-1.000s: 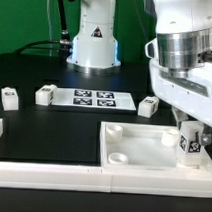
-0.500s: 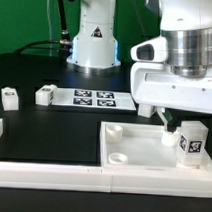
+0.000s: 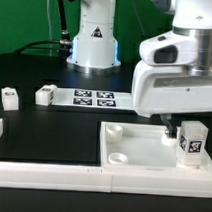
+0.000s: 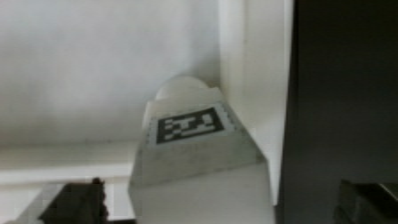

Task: Assemble square table

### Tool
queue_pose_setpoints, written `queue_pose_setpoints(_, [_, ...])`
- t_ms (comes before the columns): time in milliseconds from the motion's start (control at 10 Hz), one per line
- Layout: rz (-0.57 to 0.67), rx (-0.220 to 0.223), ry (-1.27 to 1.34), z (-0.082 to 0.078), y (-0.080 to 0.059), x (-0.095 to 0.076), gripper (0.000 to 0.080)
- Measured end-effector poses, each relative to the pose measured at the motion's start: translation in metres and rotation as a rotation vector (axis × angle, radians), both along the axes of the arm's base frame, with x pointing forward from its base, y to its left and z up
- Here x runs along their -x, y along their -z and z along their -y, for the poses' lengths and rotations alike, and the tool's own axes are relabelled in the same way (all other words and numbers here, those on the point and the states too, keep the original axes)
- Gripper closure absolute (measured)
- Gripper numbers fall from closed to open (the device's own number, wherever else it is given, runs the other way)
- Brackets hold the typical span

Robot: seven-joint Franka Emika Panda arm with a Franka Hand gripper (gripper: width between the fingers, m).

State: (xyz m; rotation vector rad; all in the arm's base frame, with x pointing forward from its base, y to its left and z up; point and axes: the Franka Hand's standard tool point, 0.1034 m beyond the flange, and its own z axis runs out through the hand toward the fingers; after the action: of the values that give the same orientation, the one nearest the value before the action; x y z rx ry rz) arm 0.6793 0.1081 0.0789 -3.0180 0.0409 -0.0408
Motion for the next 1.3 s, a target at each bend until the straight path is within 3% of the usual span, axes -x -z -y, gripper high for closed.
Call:
queue_pose_setpoints(200, [-0.003,0.0,0.018,0.0,0.0,0.0,0.0411])
queue_pose_setpoints(300, [-0.011,0.001,0.1,0.003,0.0,0.0,0.0495])
queue_pose_setpoints(700, [-0.034,-0.014,0.552,0.008,0.003,-0.003,0.0496])
queue_pose_setpoints(1100, [-0.107,-0.132,1.193,0.015,0.005,0.001,0.0499])
queue_pose_setpoints(1300, [-0.153,-0.152,1.37,0.012,0.005,0.002,0.0499])
